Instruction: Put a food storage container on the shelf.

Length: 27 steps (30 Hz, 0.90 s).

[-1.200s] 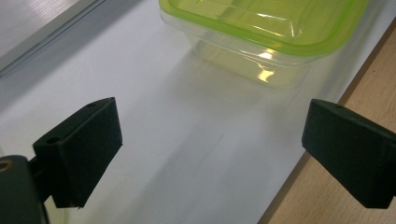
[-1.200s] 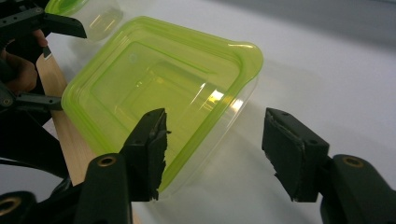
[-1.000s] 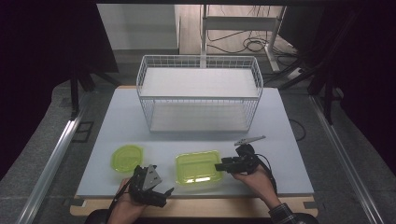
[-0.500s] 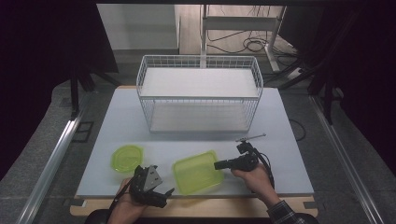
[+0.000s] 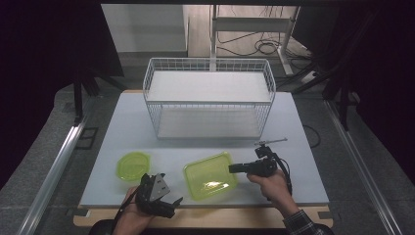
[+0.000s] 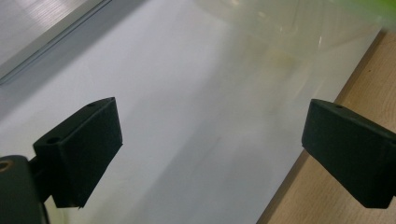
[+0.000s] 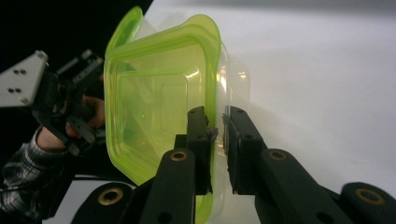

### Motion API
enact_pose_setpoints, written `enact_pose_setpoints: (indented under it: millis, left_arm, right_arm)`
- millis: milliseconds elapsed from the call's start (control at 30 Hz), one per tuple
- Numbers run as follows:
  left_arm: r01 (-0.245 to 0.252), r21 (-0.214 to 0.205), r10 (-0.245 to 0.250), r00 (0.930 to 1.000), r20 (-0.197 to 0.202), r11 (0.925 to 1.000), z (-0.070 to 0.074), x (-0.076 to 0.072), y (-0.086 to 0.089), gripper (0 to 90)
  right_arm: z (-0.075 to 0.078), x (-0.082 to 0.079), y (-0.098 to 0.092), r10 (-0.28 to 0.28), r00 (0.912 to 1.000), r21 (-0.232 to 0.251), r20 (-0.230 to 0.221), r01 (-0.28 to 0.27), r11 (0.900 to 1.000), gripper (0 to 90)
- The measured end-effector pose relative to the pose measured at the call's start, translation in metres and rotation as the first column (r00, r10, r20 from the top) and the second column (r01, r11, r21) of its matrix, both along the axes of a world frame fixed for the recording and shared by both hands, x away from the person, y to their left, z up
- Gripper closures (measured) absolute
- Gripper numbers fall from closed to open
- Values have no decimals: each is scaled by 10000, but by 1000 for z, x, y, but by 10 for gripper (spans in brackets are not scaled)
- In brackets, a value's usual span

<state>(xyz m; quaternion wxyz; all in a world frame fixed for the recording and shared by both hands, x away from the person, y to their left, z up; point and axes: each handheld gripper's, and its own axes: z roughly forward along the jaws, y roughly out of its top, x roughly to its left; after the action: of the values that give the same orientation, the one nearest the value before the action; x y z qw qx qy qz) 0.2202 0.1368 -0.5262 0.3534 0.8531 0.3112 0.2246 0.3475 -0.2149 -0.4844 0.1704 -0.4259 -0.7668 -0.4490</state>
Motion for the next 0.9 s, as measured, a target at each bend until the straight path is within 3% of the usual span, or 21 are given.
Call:
enact_pose_setpoints:
  millis: [367,900]
  left_arm:
    - [-8,-14,8,10000,11,10000,0,0,0,49]
    - [-17,111,17,10000,-15,9999,-1,0,-1,47]
  right_arm:
    - [17,4,-11,-386,9990,517,214,374,9980,804]
    - [67,19,-17,-750,9945,1078,727,670,9919,804]
